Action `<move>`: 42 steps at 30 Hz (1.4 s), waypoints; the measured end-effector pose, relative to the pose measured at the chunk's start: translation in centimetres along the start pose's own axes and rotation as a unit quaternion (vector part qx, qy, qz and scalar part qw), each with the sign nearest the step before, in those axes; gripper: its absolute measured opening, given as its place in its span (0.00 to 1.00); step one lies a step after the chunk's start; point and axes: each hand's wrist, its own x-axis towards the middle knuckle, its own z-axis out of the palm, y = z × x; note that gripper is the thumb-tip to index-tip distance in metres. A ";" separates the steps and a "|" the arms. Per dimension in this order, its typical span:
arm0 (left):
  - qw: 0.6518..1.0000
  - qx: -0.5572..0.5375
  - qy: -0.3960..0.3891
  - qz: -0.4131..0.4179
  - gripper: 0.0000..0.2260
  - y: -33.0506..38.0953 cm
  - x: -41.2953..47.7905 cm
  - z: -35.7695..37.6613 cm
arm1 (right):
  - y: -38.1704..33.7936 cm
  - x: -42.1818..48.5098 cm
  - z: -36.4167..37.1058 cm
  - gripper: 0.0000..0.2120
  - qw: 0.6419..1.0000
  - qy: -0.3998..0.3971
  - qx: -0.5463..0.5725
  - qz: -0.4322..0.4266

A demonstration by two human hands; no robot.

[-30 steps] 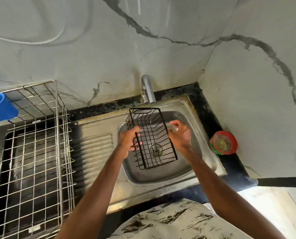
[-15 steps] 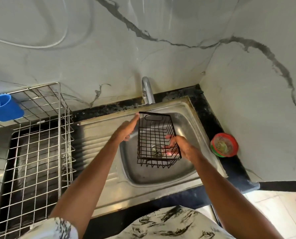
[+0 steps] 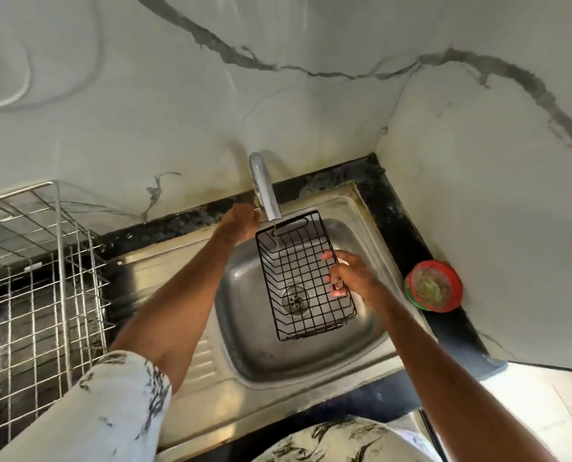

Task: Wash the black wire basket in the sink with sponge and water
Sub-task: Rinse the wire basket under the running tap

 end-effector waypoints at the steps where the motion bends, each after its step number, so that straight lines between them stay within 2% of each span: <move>1: 1.000 -0.009 -0.007 0.007 0.11 0.2 0.1 -0.4 | 0.0 0.1 0.0 0.19 1.000 0.002 0.001 0.002; 5: 0.996 -0.038 0.004 0.078 0.17 1.2 0.2 -1.3 | 0.2 -0.1 0.0 0.19 1.000 0.017 0.018 0.014; 8: 0.992 -0.031 0.019 0.119 0.14 1.1 -0.1 -1.0 | 0.4 -0.6 -0.1 0.18 0.998 0.035 0.035 0.031; 11: 0.992 -0.089 0.027 0.087 0.13 1.0 -2.0 0.4 | 0.6 -1.4 -0.4 0.20 0.996 0.048 0.058 0.040; 13: 0.985 -0.159 0.031 0.052 0.24 0.2 -3.9 2.1 | 0.4 -2.5 -0.5 0.20 0.995 0.055 0.075 0.040; 15: 0.971 -0.240 -0.010 0.018 0.34 -0.7 -7.1 3.8 | 0.2 -4.0 -0.7 0.20 0.993 0.055 0.097 0.036; 16: 0.953 -0.297 -0.050 -0.030 0.34 -0.6 -9.5 4.1 | 0.4 -4.7 -0.9 0.20 0.993 0.051 0.102 0.033; 18: 0.875 -0.432 -0.165 -0.143 0.37 -0.3 -13.9 5.0 | 0.5 -6.0 -1.1 0.18 0.993 0.037 0.106 0.032; 19: 0.838 -0.476 -0.218 -0.157 0.40 -0.3 -15.6 5.6 | 0.6 -6.7 -1.2 0.16 0.993 0.021 0.112 0.032; 21: 0.804 -0.519 -0.255 -0.136 0.42 0.2 -18.4 6.3 | 1.0 -7.8 -1.2 0.14 0.992 -0.004 0.122 0.035; 23: 0.806 -0.525 -0.245 -0.122 0.39 1.3 -20.3 6.1 | 0.9 -9.0 -1.1 0.16 0.991 -0.023 0.126 0.046; 26: 0.829 -0.499 -0.225 -0.114 0.34 3.5 -23.0 3.8 | 0.9 -10.8 -1.5 0.16 0.989 -0.032 0.127 0.075; 29: 0.843 -0.480 -0.201 -0.137 0.28 4.8 -23.7 1.8 | 1.3 -12.0 -1.3 0.14 0.975 -0.040 0.188 0.114; 32: 0.860 -0.444 -0.194 -0.164 0.35 5.5 -24.0 0.7 | 1.7 -13.0 -0.4 0.07 0.971 -0.019 0.200 0.126; 34: 0.860 -0.432 -0.203 -0.179 0.38 5.5 -23.9 0.3 | 1.5 -13.4 0.0 0.07 0.965 -0.027 0.226 0.126; 40: 0.862 -0.429 -0.191 -0.191 0.33 6.2 -24.0 -0.5 | 1.2 -14.0 0.1 0.11 0.960 -0.050 0.239 0.140; 42: 0.865 -0.443 -0.152 -0.177 0.29 6.8 -24.0 -0.6 | 1.5 -13.7 -0.1 0.09 0.967 -0.058 0.215 0.123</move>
